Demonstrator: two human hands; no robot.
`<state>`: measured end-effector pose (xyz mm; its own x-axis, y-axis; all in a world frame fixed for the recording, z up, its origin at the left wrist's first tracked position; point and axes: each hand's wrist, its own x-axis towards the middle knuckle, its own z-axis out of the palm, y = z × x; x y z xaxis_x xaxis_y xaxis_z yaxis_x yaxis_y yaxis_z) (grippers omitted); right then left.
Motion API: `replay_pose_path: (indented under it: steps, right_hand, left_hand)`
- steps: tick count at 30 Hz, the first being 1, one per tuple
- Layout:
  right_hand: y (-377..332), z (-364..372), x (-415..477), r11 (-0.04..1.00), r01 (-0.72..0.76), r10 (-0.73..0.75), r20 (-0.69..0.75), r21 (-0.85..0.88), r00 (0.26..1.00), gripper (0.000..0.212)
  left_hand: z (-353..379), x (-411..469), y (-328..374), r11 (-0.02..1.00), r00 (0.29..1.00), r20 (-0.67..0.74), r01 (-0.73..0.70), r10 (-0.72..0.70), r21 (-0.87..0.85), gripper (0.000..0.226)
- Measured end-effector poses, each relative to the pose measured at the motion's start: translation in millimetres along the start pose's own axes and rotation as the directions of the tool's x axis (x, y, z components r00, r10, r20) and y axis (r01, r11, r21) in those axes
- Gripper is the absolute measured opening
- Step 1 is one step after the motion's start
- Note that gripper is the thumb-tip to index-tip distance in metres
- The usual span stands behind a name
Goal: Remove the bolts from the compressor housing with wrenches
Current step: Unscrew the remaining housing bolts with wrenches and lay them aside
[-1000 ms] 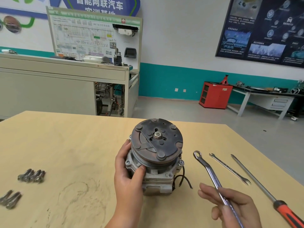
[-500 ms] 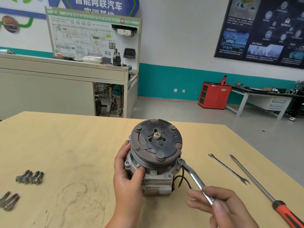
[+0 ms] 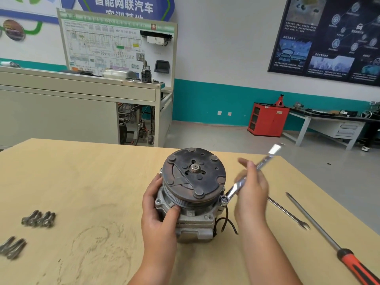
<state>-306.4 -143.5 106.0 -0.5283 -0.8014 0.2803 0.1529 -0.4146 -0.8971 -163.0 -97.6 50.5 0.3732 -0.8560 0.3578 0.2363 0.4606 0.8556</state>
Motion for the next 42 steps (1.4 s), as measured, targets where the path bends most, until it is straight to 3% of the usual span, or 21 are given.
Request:
replay_pose_path:
  steps: [4, 6, 8, 10, 12, 17, 20, 23, 25, 28, 33, 35, 38, 40, 42]
  right_hand:
    - [1.2, 18.0, 11.7, 0.99, -0.085, 0.106, 0.196, -0.112, 0.975, 0.042]
    - [-6.3, 15.0, 13.1, 0.992, -0.11, 0.123, 0.264, -0.064, 0.957, 0.046]
    - [-16.4, 5.4, 12.5, 0.968, -0.138, 0.107, 0.155, 0.21, 0.982, 0.044]
    - [-27.3, -11.9, 7.8, 0.888, -0.068, 0.083, -0.013, 0.454, 0.996, 0.036]
    - [-36.5, -31.7, -4.7, 0.871, 0.016, 0.03, -0.087, 0.492, 0.996, 0.031]
    - [-33.1, -61.8, -53.6, 0.911, 0.135, -0.118, -0.067, 0.389, 0.991, 0.054]
    - [-25.0, -62.5, -77.0, 0.932, 0.135, -0.146, 0.006, 0.335, 0.989, 0.039]
    - [-16.2, -65.4, -88.4, 0.929, 0.059, -0.185, 0.32, 0.364, 0.929, 0.034]
    - [-17.4, -61.7, -91.7, 0.946, 0.039, -0.171, 0.391, 0.323, 0.904, 0.03]
    - [-22.4, -48.2, -98.9, 0.966, 0.011, -0.088, 0.286, 0.259, 0.954, 0.046]
    - [-16.0, -42.1, -104.4, 0.994, 0.012, -0.042, 0.278, 0.107, 0.96, 0.048]
    - [-16.5, -43.3, -105.6, 0.998, 0.038, -0.053, 0.3, 0.054, 0.952, 0.048]
    - [-14.0, -46.6, -103.5, 0.992, 0.126, -0.122, 0.242, -0.001, 0.962, 0.066]
    - [-13.1, -50.6, -93.5, 0.987, 0.16, -0.161, 0.133, 0.014, 0.978, 0.041]
    - [-14.7, -51.6, -74.9, 0.991, 0.133, -0.133, 0.038, 0.016, 0.99, 0.038]
  left_hand:
    - [1.1, -0.9, 2.9, 1.0, 1.0, -0.005, -0.001, 0.001, 0.004, 0.054]
    - [1.0, -1.2, 2.7, 1.0, 1.0, -0.008, 0.0, 0.0, 0.012, 0.054]
    - [1.1, -1.4, 2.9, 1.0, 1.0, 0.0, 0.004, -0.004, 0.015, 0.055]
    - [1.6, -1.0, 3.3, 1.0, 1.0, 0.0, 0.003, -0.003, 0.009, 0.054]
    - [1.3, -1.3, 2.8, 1.0, 1.0, -0.001, 0.002, -0.002, 0.006, 0.055]
    - [1.0, -0.7, 1.8, 1.0, 1.0, 0.006, -0.004, 0.004, -0.006, 0.056]
    - [0.6, -0.8, 1.5, 1.0, 1.0, 0.008, -0.002, 0.002, -0.006, 0.056]
    - [0.7, -0.6, 1.5, 1.0, 1.0, 0.005, -0.006, 0.006, -0.006, 0.056]
    - [1.1, -0.4, 1.2, 1.0, 1.0, 0.001, -0.013, 0.013, -0.004, 0.056]
    - [1.5, 0.1, 0.3, 1.0, 1.0, -0.001, -0.026, 0.026, -0.009, 0.056]
    - [0.7, 0.6, -1.4, 0.999, 0.999, -0.005, -0.032, 0.032, -0.019, 0.057]
    - [1.0, 0.8, -1.2, 0.999, 0.999, -0.005, -0.033, 0.032, -0.017, 0.057]
    - [1.2, 1.0, -0.5, 1.0, 1.0, -0.006, -0.027, 0.027, -0.008, 0.055]
    - [1.0, 0.8, -0.5, 1.0, 1.0, -0.006, -0.018, 0.018, -0.006, 0.055]
    - [0.5, 0.6, -0.6, 1.0, 1.0, -0.001, -0.012, 0.012, -0.004, 0.055]
